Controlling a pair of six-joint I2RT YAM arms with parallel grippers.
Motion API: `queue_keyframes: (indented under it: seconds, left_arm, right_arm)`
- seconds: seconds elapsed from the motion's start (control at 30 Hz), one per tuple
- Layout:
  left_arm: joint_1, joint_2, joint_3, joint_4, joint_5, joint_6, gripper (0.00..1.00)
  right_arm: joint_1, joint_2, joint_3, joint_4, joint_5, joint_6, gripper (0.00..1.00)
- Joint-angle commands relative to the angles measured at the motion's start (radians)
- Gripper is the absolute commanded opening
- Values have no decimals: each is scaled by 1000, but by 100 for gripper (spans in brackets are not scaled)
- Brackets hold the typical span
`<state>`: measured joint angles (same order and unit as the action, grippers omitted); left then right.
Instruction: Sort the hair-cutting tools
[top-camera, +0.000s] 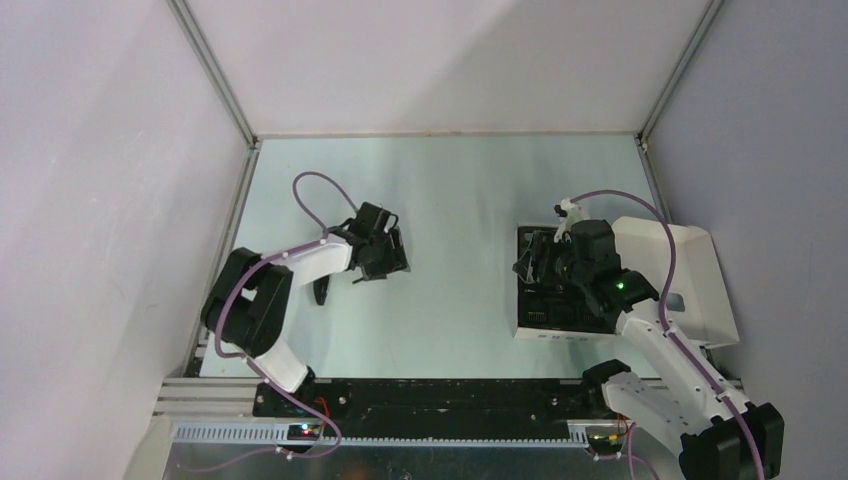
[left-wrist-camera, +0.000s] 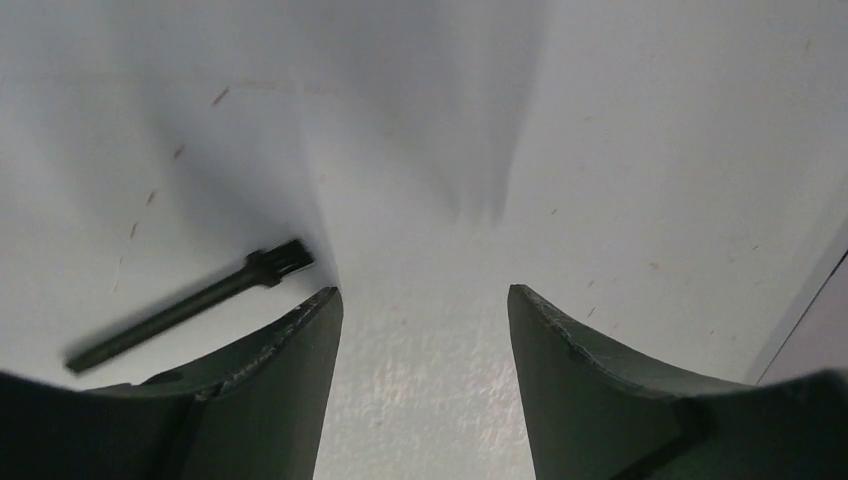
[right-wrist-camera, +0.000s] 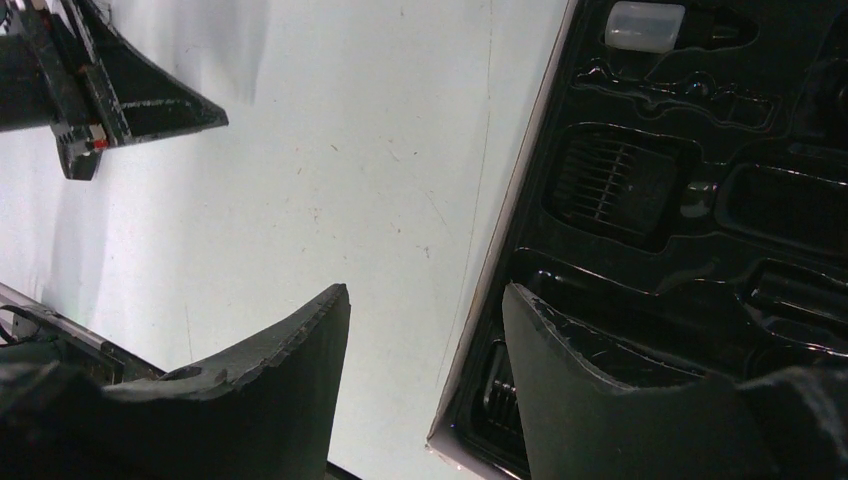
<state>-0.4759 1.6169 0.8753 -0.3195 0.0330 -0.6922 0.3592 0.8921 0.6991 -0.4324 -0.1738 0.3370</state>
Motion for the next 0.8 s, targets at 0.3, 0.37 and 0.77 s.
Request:
queue_keyframes:
  seconds: [0.3, 0.37, 0.77]
  left_arm:
    - [-7, -6, 173, -130, -120, 162, 69]
    - [-7, -35, 173, -193, -163, 226, 69]
    - [39, -22, 124, -298, -181, 364, 61]
  right_arm:
    - [6, -33, -6, 20, 2, -9, 63]
    - [5, -35, -6, 21, 2, -8, 63]
    - [5, -33, -6, 28, -16, 5, 63]
